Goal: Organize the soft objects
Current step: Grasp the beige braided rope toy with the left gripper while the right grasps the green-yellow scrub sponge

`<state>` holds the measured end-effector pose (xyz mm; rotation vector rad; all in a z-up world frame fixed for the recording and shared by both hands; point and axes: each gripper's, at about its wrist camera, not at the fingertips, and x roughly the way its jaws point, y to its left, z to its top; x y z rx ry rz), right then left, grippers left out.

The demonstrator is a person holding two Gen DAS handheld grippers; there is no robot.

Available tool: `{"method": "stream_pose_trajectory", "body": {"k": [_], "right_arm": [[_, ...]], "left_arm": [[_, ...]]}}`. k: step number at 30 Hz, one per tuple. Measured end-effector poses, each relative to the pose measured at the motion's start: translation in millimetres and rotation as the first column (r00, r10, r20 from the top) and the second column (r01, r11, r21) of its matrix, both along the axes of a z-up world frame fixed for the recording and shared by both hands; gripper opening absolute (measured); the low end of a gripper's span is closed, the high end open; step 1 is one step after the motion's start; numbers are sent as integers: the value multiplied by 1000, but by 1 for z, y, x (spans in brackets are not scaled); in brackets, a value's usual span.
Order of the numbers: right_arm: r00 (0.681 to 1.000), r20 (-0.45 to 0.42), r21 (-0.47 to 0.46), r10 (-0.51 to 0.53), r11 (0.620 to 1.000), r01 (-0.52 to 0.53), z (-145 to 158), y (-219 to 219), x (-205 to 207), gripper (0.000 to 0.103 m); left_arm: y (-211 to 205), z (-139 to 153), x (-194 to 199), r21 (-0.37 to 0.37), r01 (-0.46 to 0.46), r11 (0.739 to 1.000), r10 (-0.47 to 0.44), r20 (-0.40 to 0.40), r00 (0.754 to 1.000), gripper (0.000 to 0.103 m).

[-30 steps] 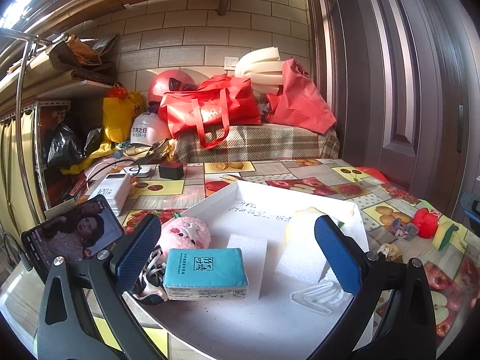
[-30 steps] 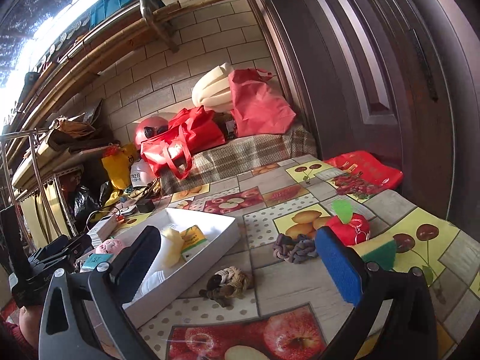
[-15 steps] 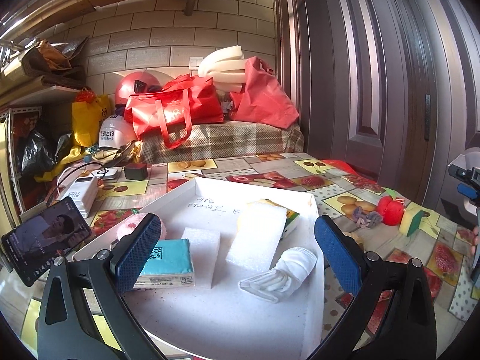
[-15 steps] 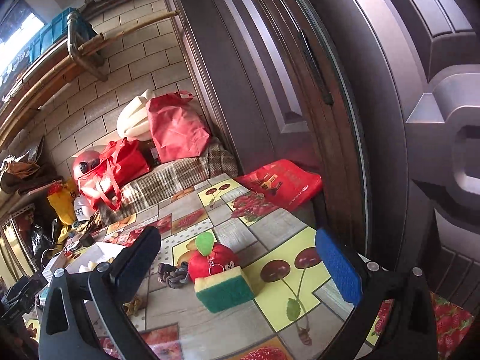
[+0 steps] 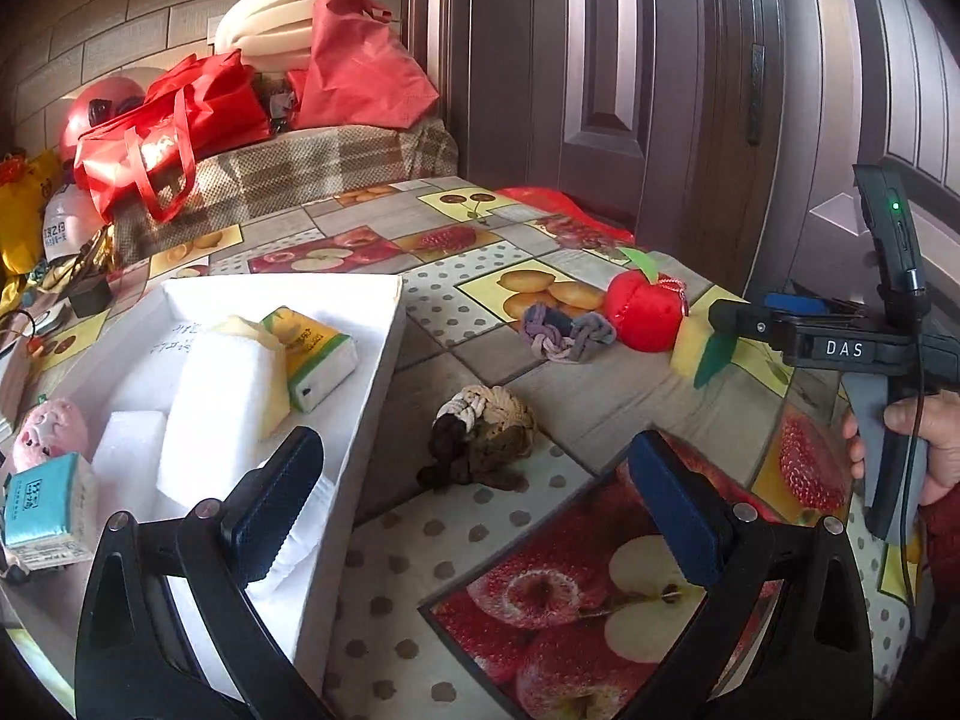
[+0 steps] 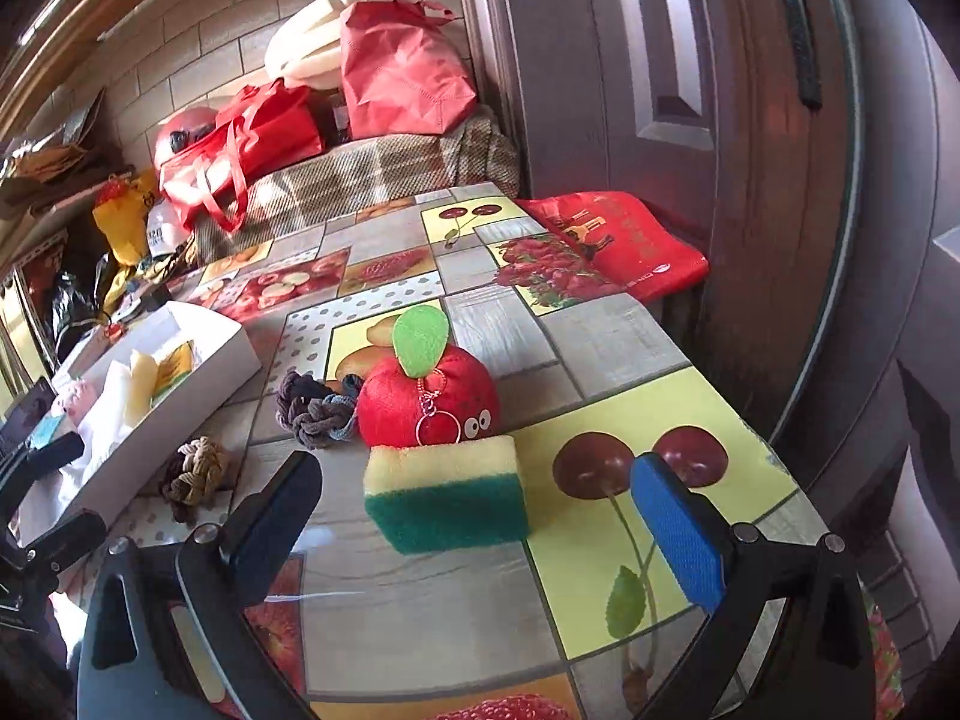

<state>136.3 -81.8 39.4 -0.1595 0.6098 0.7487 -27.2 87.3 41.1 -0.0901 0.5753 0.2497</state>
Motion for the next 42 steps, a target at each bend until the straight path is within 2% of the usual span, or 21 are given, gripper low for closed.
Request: {"method": "stream_pose_trajectory", "body": {"k": [3, 5, 6, 7, 11, 14, 15, 17, 18, 19, 22, 25, 28, 30, 33, 36, 42], "right_arm": [[999, -12, -110, 48, 993, -49, -10, 22, 5, 103], [998, -42, -148, 48, 988, -53, -16, 26, 8, 97], [997, -53, -142, 49, 988, -56, -16, 25, 10, 69], [996, -69, -130, 52, 990, -61, -17, 22, 11, 55], [996, -72, -41, 46, 998, -49, -10, 5, 10, 55], [997, -68, -10, 42, 999, -43, -7, 1, 9, 55], [997, -70, -4, 43, 999, -43, -7, 0, 9, 55], [996, -75, 11, 44, 999, -43, -6, -1, 10, 55], [996, -77, 20, 44, 999, -43, -5, -2, 11, 55], [996, -79, 29, 45, 999, -43, -5, -3, 11, 55], [997, -72, 51, 42, 998, -38, -3, -6, 11, 55], [999, -26, 76, 39, 996, -37, 2, -10, 3, 55], [999, 42, 99, 28, 995, -32, 9, -14, -7, 55], [996, 90, 119, 17, 992, -28, 13, -18, -14, 55], [990, 138, 155, 5, 988, -26, 18, -23, -24, 55], [990, 138, 197, 6, 980, -34, 21, -26, -31, 55], [990, 142, 275, -8, 961, -32, 24, -27, -45, 55]], "left_arm": [[-6, -5, 20, 28, 10, 1000, -8, -58, 998, 103], [-7, -9, 33, 52, 1, 999, 4, -102, 995, 103], [-7, -11, 39, 68, -16, 998, 24, -122, 992, 103], [-7, -13, 45, 80, -28, 996, 39, -142, 989, 103], [-9, -23, 63, 110, -17, 994, 40, -212, 976, 98], [-13, -33, 79, 132, 8, 991, 29, -278, 960, 95], [-13, -35, 83, 128, 12, 992, 26, -293, 956, 91], [-11, -35, 83, 116, 1, 993, 32, -286, 958, 74], [-11, -34, 83, 103, 6, 995, 24, -282, 959, 64], [-10, -34, 82, 91, 10, 996, 16, -281, 960, 48], [-14, -33, 77, 70, 35, 997, -15, -270, 963, 34], [-19, -24, 67, 71, 53, 996, -38, -202, 979, 32], [-21, -8, 47, 76, 65, 995, -59, -70, 996, 32], [-21, 1, 33, 83, 49, 995, -50, 16, 999, 32], [-19, 12, 12, 87, 19, 996, -30, 133, 991, 32], [-15, 20, -4, 87, -26, 996, 7, 216, 976, 32], [-12, 24, -24, 74, -61, 995, 39, 274, 961, 32]]}}
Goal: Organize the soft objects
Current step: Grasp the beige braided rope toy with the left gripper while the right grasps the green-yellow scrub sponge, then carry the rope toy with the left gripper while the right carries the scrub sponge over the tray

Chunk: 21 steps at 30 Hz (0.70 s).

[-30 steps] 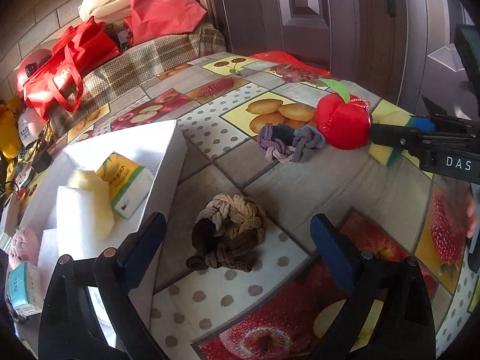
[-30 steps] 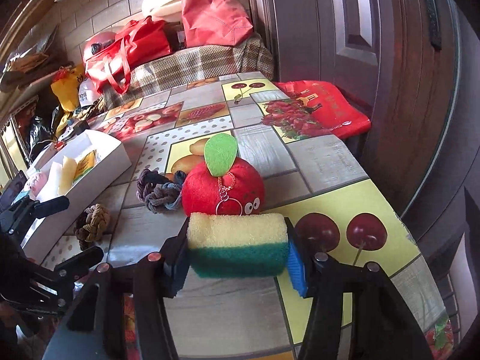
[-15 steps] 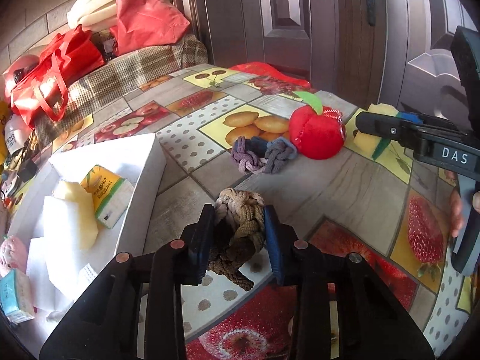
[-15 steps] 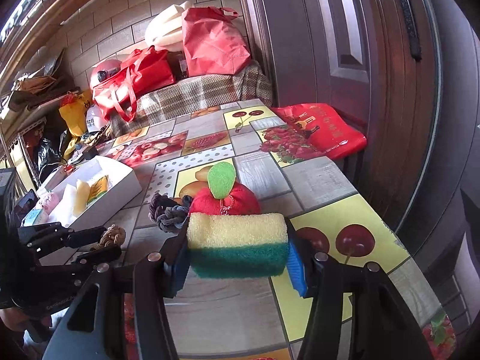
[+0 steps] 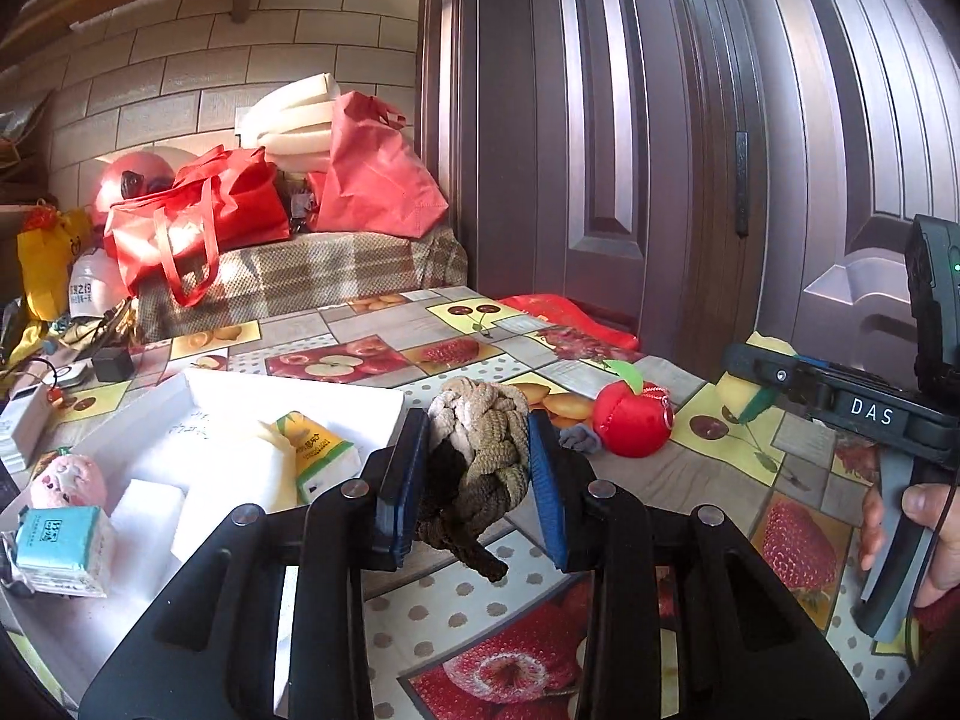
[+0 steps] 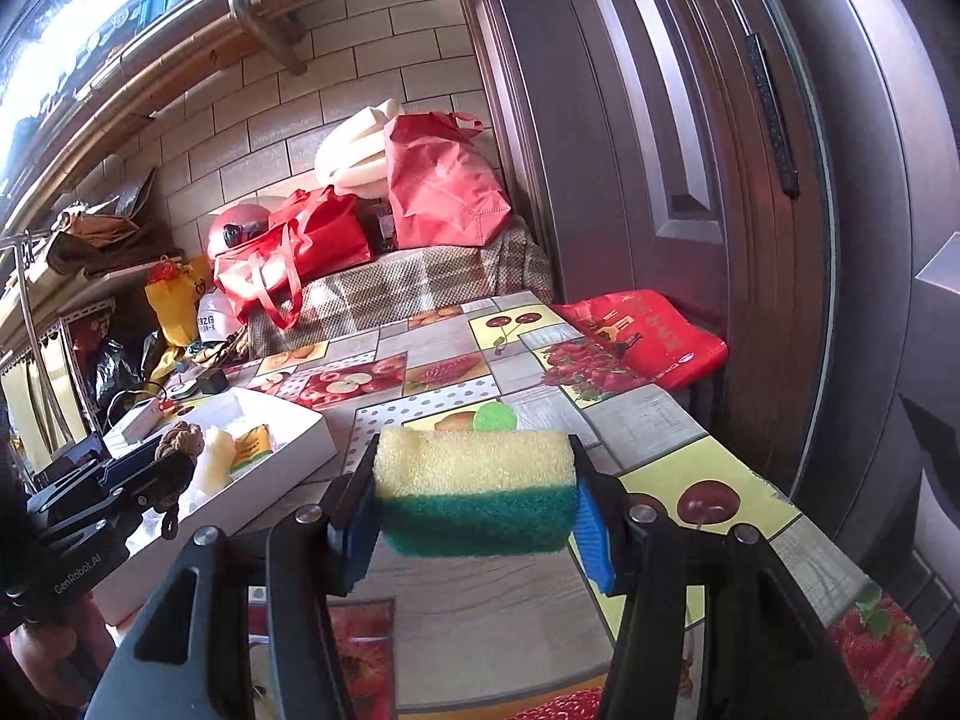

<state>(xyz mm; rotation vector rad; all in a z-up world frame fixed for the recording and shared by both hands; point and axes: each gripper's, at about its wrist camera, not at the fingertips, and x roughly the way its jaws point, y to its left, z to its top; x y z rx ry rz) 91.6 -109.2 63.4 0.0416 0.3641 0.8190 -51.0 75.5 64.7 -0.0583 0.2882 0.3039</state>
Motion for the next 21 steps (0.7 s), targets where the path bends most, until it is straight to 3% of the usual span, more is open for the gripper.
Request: {"method": "stream_pose_trajectory", "body": {"k": [21], "right_arm": [[995, 68, -3, 67, 998, -67, 3, 27, -43, 55]], "left_arm": [[9, -1, -46, -15, -43, 999, 44, 24, 999, 32]]}}
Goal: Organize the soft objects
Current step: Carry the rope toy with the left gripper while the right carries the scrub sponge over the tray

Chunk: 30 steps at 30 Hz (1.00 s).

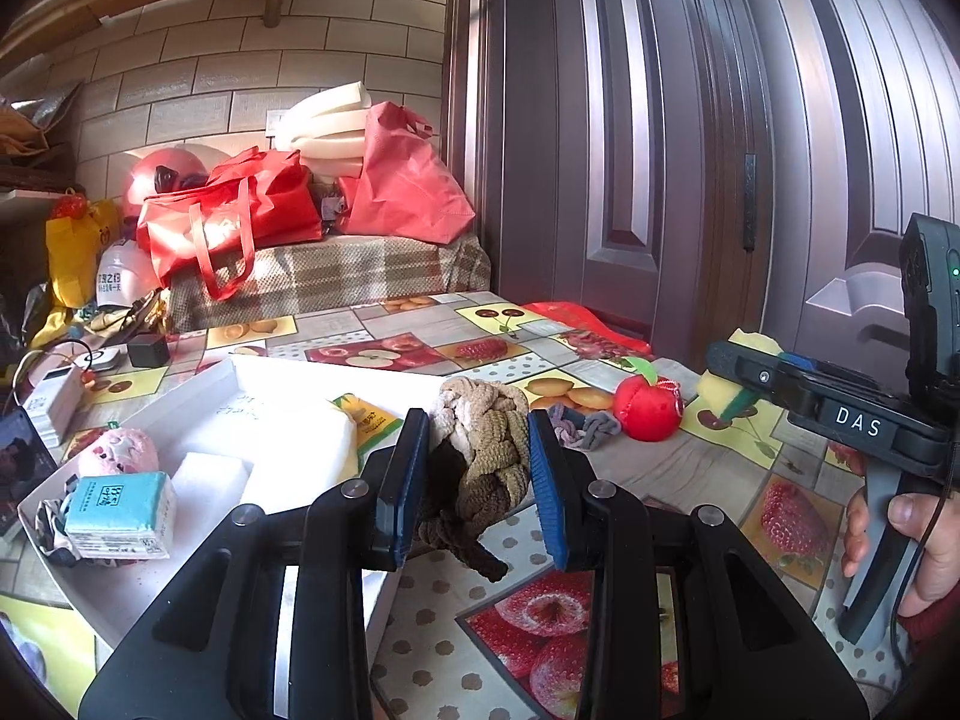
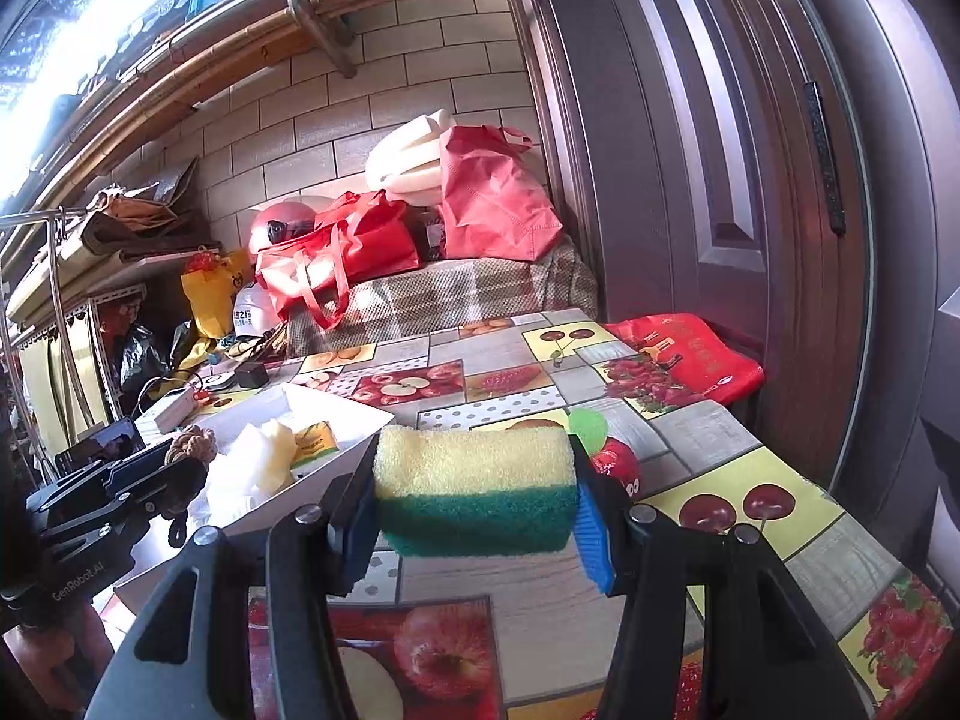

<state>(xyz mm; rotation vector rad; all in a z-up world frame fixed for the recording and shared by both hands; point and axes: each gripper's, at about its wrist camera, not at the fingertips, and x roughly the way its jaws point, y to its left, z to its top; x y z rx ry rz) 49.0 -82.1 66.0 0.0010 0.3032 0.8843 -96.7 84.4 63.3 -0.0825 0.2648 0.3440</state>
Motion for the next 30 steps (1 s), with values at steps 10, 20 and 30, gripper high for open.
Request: {"method": "stream_pose_trajectory", "body": {"k": [10, 20, 30], "right_arm": [[999, 14, -30, 44, 999, -43, -1, 12, -16, 55], [994, 42, -85, 99, 992, -95, -2, 29, -35, 55], [988, 26, -109, 154, 983, -150, -6, 51, -47, 55]], "left_arm": [[9, -1, -16, 13, -35, 999, 34, 6, 999, 32], [38, -2, -47, 18, -124, 992, 124, 18, 992, 32], [67, -4, -66, 14, -209, 978, 209, 26, 978, 32]]}}
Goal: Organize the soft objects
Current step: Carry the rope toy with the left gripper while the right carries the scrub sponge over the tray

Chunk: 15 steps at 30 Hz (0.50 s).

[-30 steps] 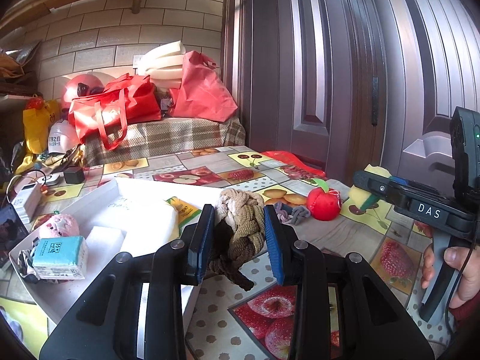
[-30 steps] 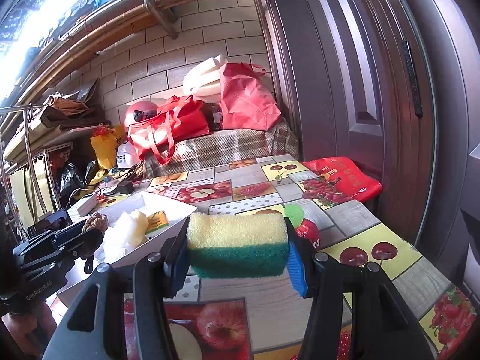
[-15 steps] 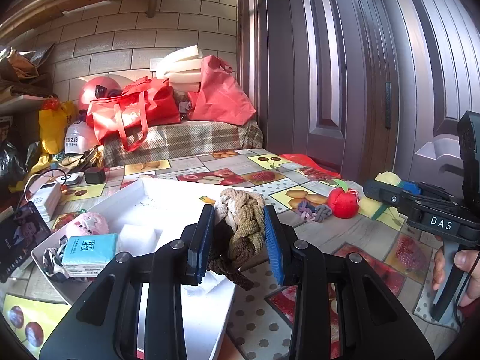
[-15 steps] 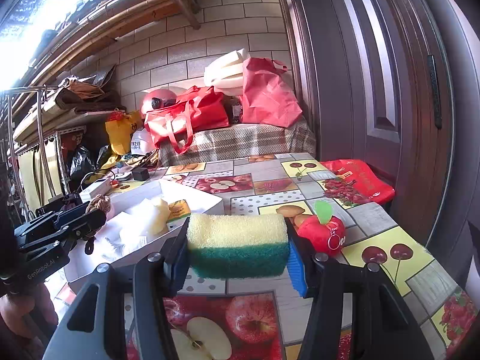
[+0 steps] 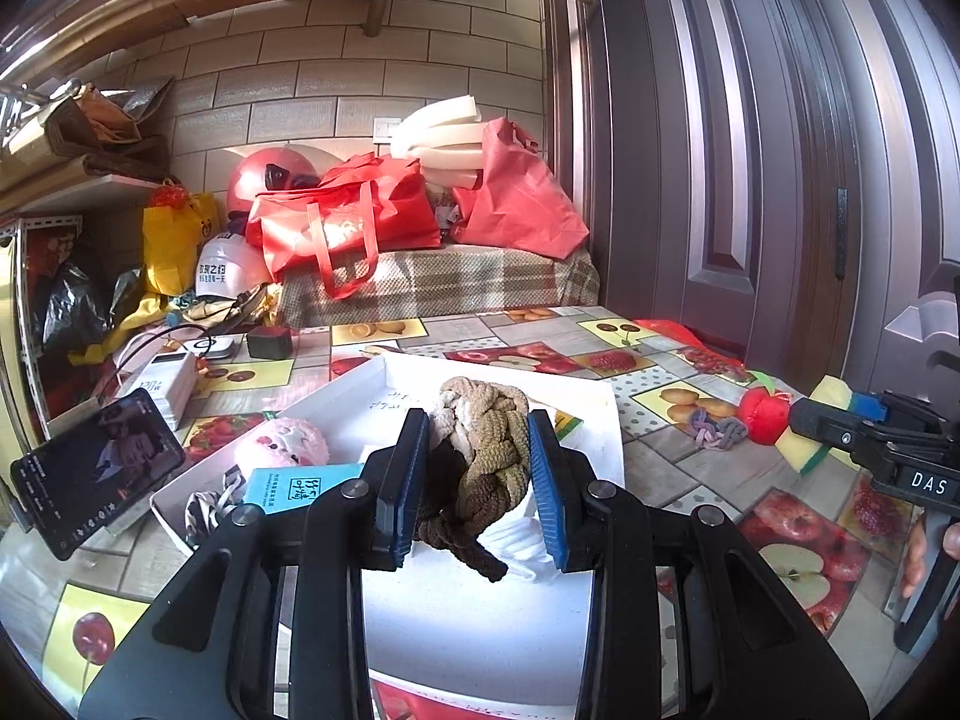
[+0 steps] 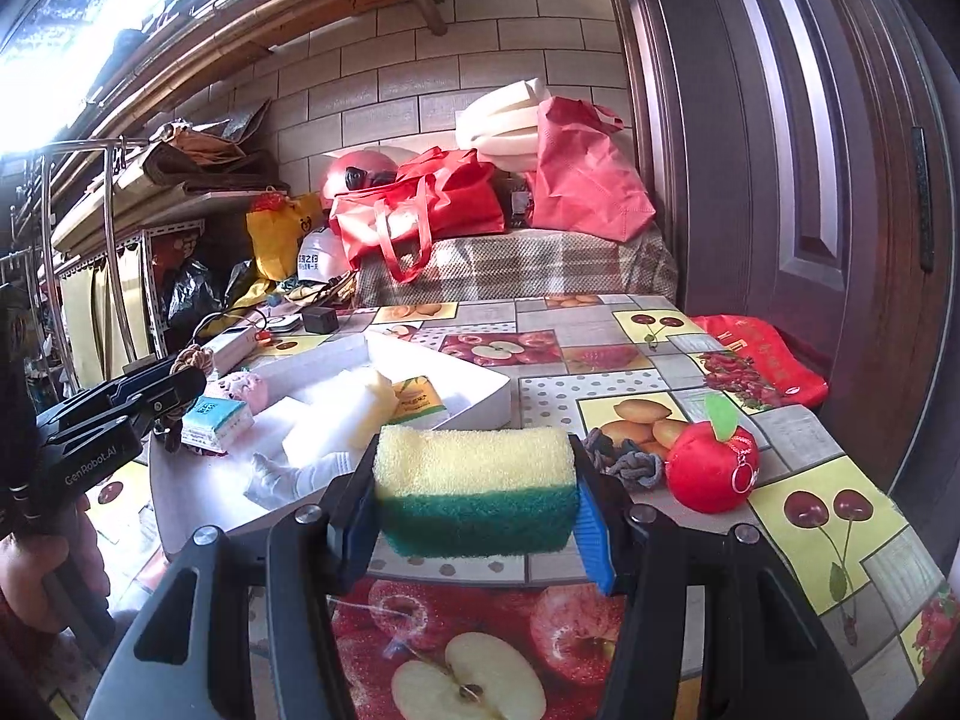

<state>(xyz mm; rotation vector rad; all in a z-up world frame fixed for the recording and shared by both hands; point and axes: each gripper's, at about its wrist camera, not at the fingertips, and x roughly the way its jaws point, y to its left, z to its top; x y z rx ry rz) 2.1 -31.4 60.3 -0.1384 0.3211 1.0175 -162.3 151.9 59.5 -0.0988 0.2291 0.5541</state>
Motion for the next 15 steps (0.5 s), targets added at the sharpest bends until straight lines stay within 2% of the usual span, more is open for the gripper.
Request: {"method": "stream_pose_trajectory", "body": {"k": [15], "right_arm": [[998, 1, -44, 66, 997, -66, -7, 34, -16, 55]], "left_arm": [[34, -3, -8, -19, -87, 996, 87, -13, 996, 32]]}}
